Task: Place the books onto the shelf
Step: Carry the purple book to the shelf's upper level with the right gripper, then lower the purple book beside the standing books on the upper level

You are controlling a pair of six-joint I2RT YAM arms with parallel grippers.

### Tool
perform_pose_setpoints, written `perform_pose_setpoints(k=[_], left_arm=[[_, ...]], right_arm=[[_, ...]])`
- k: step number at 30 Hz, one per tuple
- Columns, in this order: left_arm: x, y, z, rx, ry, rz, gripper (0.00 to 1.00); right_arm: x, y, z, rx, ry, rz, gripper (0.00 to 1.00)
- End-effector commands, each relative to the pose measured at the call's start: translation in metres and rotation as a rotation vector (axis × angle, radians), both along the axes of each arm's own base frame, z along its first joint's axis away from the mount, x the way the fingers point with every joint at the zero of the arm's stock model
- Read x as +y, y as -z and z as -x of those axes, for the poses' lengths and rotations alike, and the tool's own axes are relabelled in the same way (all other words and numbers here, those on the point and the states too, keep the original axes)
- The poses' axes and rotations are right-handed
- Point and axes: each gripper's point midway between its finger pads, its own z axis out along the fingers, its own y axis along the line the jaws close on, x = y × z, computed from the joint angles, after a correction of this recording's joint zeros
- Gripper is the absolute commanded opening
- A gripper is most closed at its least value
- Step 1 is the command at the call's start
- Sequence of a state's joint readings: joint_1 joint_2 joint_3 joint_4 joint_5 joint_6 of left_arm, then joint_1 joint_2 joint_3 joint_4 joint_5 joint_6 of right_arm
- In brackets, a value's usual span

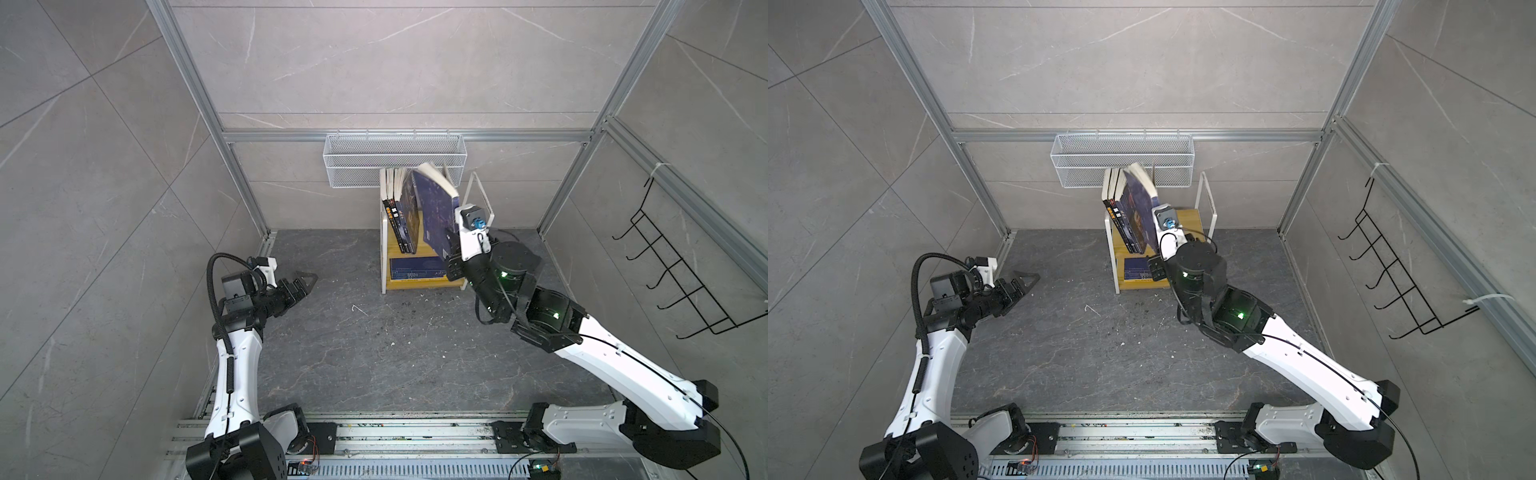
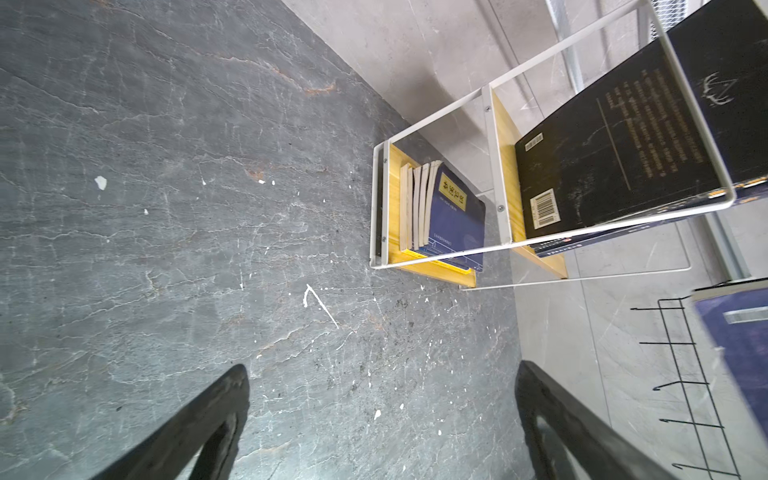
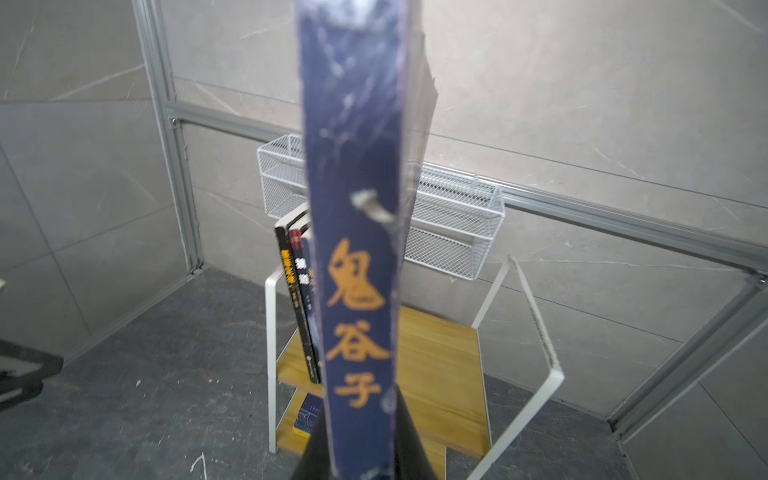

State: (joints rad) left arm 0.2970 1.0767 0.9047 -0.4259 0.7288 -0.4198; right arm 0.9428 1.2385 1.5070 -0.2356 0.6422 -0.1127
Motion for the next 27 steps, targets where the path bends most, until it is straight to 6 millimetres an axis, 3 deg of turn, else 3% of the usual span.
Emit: perform_pose_setpoints(k=[1,10,17,22,27], left_arm=[[0.007,-0.011,-0.007,-0.064,0.001,-0.079,1.00],[0.025,-0.012,-0.007,-0.068,0.005,-0.266,1.00],[0.030,-0.002,-0.008,-0.055,-0.007,-0.237,1.00],[0.032,0.003,-0.009,-0.048,-0.009,-0.225,1.00],[0.033,0.002,-0.010,-0.053,-0.016,-0.217,1.00]], right_arm=[[-0.009,-0.046,0.001,-0.073,-0.012,-0.154,0.00],[-0.032,-0.029,-0.064,-0.106,0.150,-0.231,0.00],[-0.041,0.016,-0.135,-0.049,0.269,-0.308,0.00],[-0.023,0.054,-0.173,-0.025,0.264,-0.335,0.00],[-0.008,0.075,-0.186,-0.023,0.231,-0.340,0.00]])
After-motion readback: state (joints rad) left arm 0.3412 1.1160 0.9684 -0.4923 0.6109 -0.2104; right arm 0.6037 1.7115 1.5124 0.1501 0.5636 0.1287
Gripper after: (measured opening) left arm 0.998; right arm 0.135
